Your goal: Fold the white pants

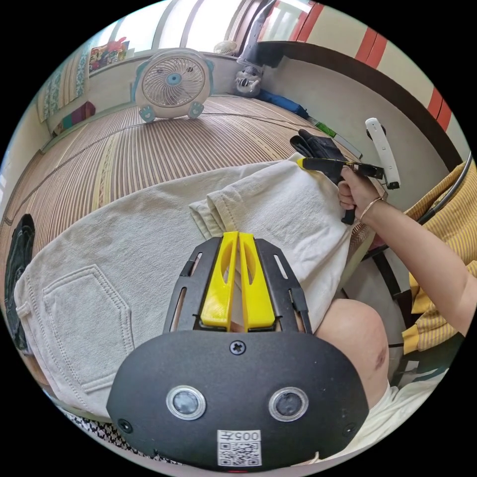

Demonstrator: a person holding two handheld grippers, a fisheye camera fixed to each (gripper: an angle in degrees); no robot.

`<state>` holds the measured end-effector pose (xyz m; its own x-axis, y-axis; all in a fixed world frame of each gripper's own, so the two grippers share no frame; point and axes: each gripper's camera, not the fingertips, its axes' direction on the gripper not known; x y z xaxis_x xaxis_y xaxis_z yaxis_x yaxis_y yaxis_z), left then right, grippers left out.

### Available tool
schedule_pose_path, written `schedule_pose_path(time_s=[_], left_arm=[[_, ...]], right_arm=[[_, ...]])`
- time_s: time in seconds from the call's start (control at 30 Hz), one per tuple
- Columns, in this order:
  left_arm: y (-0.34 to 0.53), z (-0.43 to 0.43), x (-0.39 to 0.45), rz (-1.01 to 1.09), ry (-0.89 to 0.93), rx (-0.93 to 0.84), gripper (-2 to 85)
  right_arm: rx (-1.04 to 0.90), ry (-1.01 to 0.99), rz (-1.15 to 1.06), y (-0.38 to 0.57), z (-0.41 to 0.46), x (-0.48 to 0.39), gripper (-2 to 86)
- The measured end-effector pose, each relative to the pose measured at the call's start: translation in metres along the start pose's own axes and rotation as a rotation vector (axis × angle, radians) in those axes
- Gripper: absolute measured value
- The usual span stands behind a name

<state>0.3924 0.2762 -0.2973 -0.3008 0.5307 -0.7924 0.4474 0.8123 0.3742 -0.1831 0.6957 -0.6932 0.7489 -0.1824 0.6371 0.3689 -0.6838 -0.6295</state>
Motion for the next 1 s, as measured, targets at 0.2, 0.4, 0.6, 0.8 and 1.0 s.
schedule_pose_path(time_s=[0.2, 0.4, 0.6, 0.8, 1.0], left_arm=[[0.001, 0.002, 0.007, -0.001, -0.018, -0.002, -0.3], [0.005, 0.002, 0.015, -0.004, -0.046, 0.018, 0.1], [0.009, -0.001, 0.009, -0.043, -0.001, 0.035, 2.1], [0.019, -0.025, 0.002, -0.087, 0.048, 0.141, 5.5], [-0.003, -0.035, 0.002, -0.104, 0.026, 0.209, 5.6]], right_arm=[[-0.012, 0.113, -0.064, 0.001, 0.012, -0.024, -1.7], [-0.014, 0.053, -0.036, -0.001, 0.014, -0.016, -1.5], [-0.006, 0.155, -0.102, 0.001, 0.017, -0.036, -1.0], [-0.001, 0.138, -0.091, -0.002, 0.018, -0.029, -0.9], [0.002, 0.176, -0.110, -0.004, 0.020, -0.027, -0.9]])
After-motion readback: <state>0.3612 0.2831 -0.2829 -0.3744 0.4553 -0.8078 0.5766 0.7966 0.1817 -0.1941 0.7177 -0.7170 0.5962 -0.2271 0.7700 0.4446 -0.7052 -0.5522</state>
